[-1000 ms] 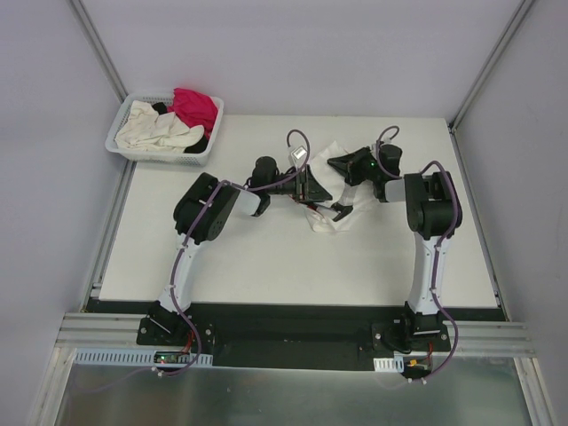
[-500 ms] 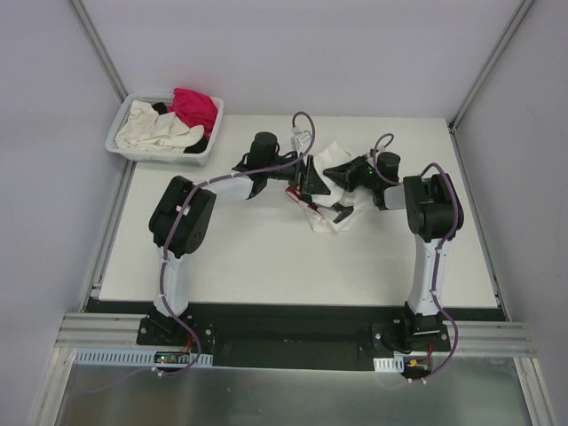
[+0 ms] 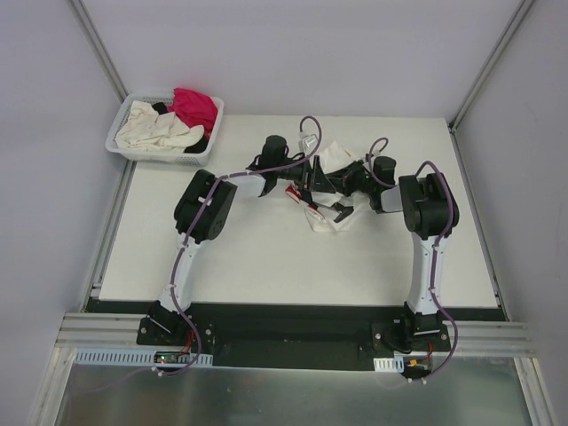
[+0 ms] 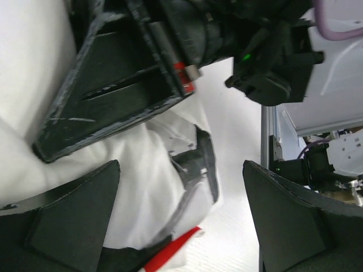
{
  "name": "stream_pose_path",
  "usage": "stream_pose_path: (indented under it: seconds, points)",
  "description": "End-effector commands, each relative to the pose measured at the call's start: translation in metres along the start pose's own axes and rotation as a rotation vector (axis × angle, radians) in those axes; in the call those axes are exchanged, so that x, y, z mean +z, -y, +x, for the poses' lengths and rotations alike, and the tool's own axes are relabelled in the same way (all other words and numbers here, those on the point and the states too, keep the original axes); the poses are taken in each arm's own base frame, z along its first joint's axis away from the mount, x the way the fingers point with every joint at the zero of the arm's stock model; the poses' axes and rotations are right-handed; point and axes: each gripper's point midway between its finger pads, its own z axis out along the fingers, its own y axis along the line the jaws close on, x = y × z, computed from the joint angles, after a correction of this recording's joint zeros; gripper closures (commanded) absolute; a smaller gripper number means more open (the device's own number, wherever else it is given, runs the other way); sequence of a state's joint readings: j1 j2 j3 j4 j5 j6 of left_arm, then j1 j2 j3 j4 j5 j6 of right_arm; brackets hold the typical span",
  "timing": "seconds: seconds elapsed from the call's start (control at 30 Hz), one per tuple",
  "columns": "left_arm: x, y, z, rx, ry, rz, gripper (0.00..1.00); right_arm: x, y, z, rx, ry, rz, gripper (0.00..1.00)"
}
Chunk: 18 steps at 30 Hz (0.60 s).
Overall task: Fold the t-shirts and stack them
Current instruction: Smooth out wrinkles on the folded tshirt
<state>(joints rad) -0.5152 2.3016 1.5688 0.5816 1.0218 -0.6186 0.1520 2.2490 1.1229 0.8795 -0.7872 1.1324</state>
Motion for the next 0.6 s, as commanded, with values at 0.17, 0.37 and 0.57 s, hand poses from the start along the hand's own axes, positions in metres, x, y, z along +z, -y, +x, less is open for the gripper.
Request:
stream_pose_path:
  seconds: [0.17, 0.37, 0.57]
  points:
    - [0.011, -0.014, -0.005, -0.031, 0.022, 0.075, 0.11, 0.002, 0.02, -0.023, -0.008, 0.05, 0.015, 0.85]
    - [0.005, -0.02, 0.011, -0.055, 0.007, 0.062, 0.11, 0.003, 0.024, -0.045, -0.002, 0.091, 0.027, 0.86]
    - [-0.008, -0.032, 0.015, -0.083, 0.023, 0.035, 0.11, 0.003, 0.025, -0.067, -0.003, 0.128, 0.05, 0.85]
